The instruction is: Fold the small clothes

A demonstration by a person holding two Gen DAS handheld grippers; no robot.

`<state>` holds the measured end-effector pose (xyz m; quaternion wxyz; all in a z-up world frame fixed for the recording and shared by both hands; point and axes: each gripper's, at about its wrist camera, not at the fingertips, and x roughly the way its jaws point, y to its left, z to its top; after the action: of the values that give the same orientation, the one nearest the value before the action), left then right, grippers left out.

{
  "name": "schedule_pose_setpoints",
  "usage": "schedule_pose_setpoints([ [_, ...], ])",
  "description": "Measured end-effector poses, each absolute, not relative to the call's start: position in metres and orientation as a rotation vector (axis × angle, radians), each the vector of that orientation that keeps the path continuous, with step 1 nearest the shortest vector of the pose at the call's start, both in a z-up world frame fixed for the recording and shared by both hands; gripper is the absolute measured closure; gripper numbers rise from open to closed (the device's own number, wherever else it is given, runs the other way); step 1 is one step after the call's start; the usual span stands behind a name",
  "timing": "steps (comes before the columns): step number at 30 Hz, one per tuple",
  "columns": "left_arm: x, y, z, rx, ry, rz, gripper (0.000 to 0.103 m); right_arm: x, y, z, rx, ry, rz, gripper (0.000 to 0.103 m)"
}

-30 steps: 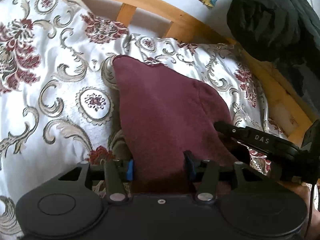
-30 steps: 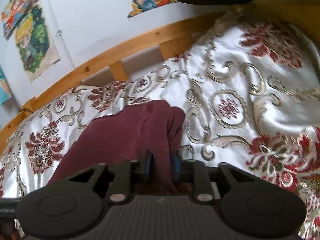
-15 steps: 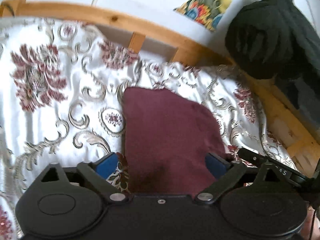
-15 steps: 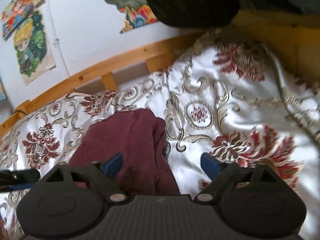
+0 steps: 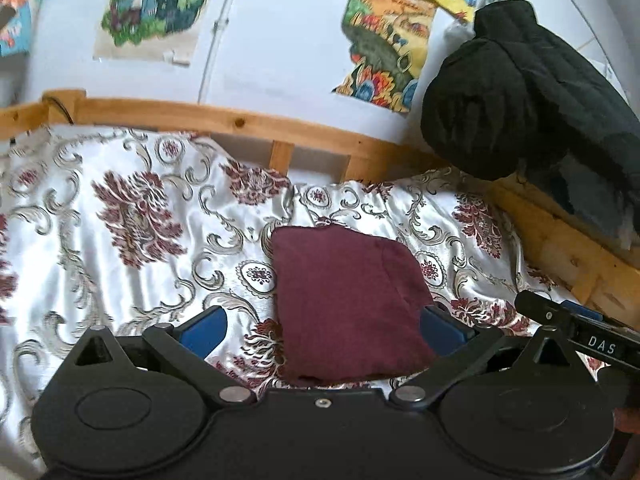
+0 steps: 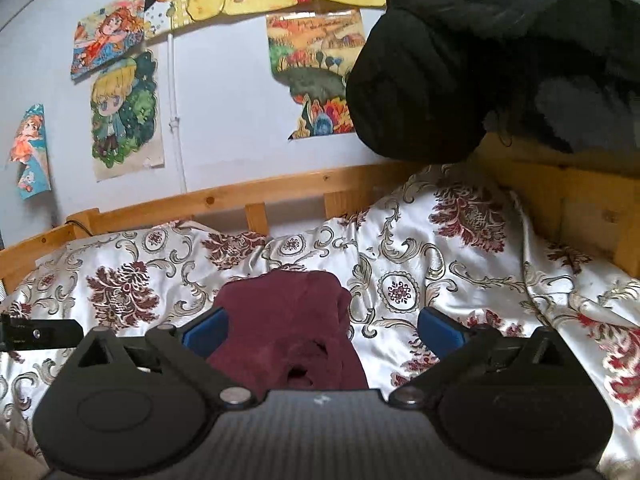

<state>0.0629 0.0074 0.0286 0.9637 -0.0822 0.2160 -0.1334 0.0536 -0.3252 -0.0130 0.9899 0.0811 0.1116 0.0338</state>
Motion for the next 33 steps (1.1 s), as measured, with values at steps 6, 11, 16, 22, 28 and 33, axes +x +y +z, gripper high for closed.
schedule_pose_setpoints([
  [6,0.033,0.006,0.023,-0.129,0.482,-0.242,0.001,0.019,-0.319,-0.017,0.195,0.276,0.06,0.0],
  [11,0.022,0.007,0.016,-0.106,0.522,-0.209,0.001,-0.001,-0.319,-0.016,0.158,0.296,0.034,0.0],
  [16,0.018,0.007,0.012,-0.088,0.536,-0.197,0.001,-0.002,-0.325,-0.02,0.176,0.353,-0.001,0.0],
  [22,0.021,0.006,0.009,-0.079,0.552,-0.187,0.001,0.007,-0.326,-0.028,0.185,0.406,-0.003,0.0],
  [28,0.024,0.005,0.006,-0.063,0.564,-0.185,0.001,0.011,-0.323,-0.031,0.172,0.422,0.012,0.0],
  [33,0.025,0.005,0.005,-0.057,0.569,-0.185,0.001,0.012,-0.322,-0.032,0.177,0.429,0.011,0.0],
])
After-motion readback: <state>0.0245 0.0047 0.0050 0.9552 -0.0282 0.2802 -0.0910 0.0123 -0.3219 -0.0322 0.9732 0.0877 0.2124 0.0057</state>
